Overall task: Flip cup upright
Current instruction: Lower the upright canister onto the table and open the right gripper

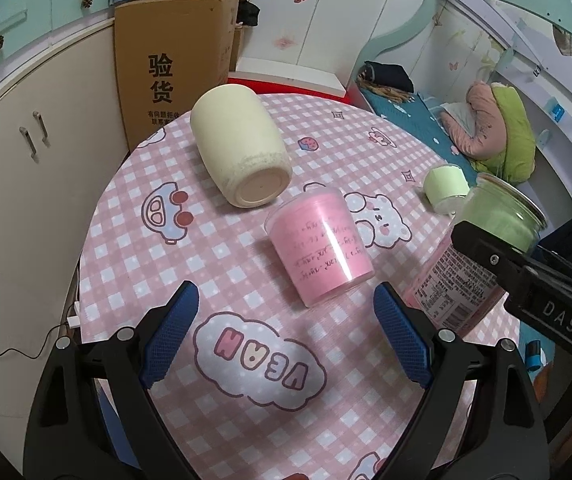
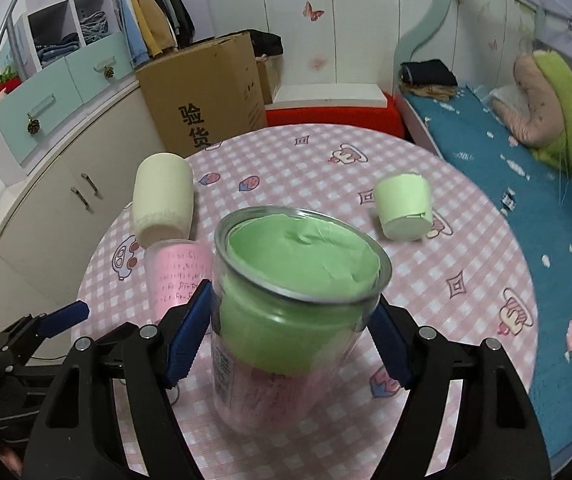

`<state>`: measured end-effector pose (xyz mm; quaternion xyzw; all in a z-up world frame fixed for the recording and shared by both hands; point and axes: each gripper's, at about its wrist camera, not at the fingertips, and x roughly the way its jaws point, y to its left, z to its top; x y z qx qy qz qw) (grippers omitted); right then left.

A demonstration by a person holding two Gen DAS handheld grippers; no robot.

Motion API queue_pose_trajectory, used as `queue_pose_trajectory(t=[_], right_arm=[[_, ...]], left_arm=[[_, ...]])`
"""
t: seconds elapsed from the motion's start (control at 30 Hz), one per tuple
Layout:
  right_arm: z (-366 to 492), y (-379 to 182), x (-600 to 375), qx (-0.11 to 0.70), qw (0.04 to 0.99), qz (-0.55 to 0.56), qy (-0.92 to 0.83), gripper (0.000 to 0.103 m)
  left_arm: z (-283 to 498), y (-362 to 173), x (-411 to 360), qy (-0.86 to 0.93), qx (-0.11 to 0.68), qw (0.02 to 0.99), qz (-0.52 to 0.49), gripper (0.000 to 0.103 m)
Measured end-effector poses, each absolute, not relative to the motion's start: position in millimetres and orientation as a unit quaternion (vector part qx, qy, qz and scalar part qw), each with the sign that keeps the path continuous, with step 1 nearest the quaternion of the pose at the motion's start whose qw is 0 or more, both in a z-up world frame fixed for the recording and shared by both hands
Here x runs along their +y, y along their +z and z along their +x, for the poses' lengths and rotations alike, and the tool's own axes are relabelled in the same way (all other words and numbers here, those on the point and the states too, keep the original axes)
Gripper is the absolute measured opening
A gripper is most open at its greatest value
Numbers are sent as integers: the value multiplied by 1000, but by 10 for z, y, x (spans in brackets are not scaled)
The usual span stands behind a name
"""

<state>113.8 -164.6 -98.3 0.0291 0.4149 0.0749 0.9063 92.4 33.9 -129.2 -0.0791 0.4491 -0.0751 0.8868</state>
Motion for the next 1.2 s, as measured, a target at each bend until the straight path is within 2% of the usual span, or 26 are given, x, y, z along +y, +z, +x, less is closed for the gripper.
queue_pose_trajectory(t=[0.7,0.97,1.2], right_arm=[[954,-939,-1460,398,914,1,84,70],[810,-829,-1447,383,920,2,86,80],[612,-674,-1487,364,927,6,88,84]], left_arm=[[782,-1232,379,-63,440,893,-68,90],[649,-1101,385,-57,425,902,-58,90],[500,-955,368,-49,409,910,-52,90]])
